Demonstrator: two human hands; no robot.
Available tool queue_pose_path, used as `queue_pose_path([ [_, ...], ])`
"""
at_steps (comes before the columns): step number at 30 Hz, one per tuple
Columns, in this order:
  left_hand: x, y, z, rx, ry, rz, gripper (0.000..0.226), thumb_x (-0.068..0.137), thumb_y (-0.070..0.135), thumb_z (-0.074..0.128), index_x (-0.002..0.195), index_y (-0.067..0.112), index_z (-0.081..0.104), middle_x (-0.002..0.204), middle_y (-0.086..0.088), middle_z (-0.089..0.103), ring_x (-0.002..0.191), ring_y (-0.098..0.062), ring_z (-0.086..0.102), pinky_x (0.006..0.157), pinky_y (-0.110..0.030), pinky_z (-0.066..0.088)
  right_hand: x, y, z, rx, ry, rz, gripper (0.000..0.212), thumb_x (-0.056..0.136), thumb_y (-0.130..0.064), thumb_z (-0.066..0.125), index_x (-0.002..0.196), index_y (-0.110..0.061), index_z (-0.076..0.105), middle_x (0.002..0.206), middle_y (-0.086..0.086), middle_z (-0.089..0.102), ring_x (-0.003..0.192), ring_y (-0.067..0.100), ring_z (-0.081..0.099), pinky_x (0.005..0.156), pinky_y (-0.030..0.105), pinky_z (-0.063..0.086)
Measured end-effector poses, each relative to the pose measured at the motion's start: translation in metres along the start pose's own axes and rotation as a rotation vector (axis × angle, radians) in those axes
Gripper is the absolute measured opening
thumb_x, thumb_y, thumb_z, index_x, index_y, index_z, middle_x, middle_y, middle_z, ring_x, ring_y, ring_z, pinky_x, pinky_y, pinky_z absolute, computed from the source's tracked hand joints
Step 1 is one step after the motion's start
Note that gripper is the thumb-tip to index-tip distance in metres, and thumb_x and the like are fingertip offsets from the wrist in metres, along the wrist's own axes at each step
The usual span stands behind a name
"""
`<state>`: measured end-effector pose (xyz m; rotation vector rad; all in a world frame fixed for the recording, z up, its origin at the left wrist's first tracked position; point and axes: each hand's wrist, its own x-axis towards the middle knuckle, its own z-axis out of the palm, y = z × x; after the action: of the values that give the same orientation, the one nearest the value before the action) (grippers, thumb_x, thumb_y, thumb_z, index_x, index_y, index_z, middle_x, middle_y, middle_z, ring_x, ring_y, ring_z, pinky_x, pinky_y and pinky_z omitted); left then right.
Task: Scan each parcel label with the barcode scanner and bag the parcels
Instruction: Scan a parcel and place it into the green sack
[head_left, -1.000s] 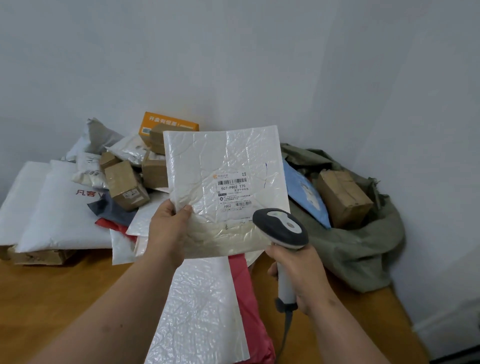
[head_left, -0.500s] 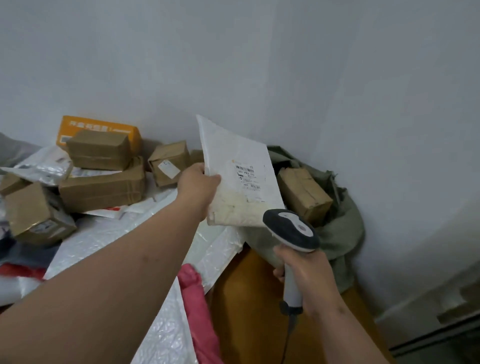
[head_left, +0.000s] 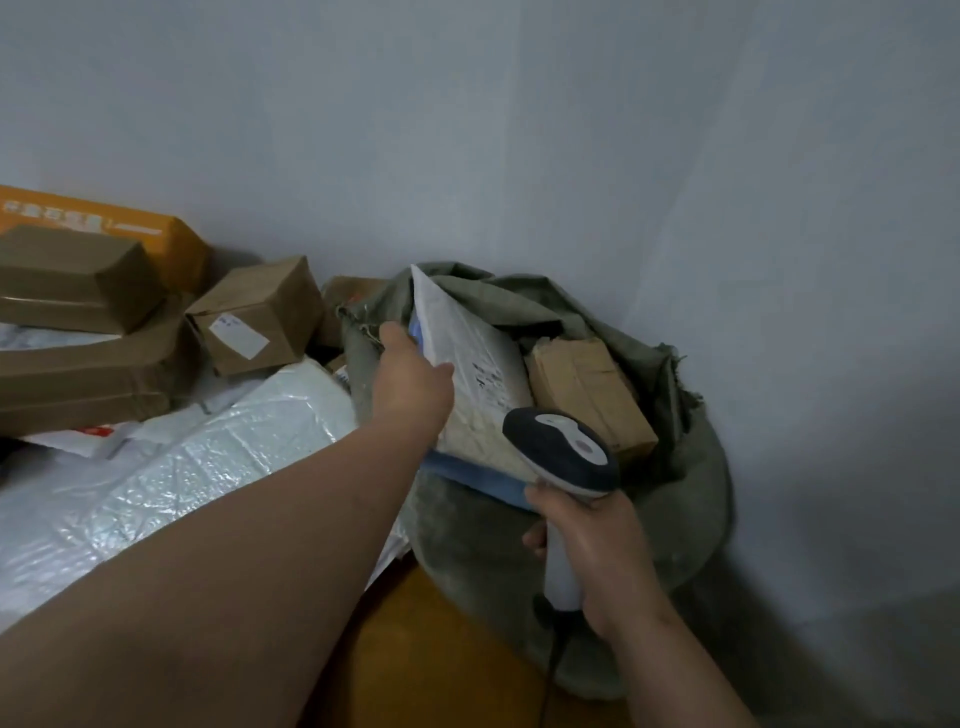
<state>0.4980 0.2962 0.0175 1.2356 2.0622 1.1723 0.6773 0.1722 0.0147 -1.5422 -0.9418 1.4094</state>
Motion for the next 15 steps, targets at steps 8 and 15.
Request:
queue_pose_path([
  [8,0.009,-0.005,-0.002,0.563,-0.472,0.063,0.046,0.107,0.039,0.029,0.145,0.021,0.048,0.150,-0.012,0.045,0.135,-0.031,0.043,0.112,-0.042,0.034,0.006,0.008,0.009,-0.005,-0.003,0.032,0.017,0.086,-0.013,0.074,0.103,-0.016,0.070,0.066,0.003,0.071,0.051,0.008,0.066,0.045,0.015,0.046],
  [15,-0.015,-0.048,-0.103,0.104,-0.077,-0.069,0.058,0.093,0.058,0.053,0.146,0.036,0.044,0.152,-0.011,0.030,0.138,-0.035,0.034,0.113,-0.054,0.032,-0.037,0.011,0.054,-0.075,-0.081,-0.009,0.014,0.083,-0.019,0.077,0.091,-0.025,0.067,0.061,-0.006,0.071,0.053,0.008,0.067,0.048,0.021,0.049],
])
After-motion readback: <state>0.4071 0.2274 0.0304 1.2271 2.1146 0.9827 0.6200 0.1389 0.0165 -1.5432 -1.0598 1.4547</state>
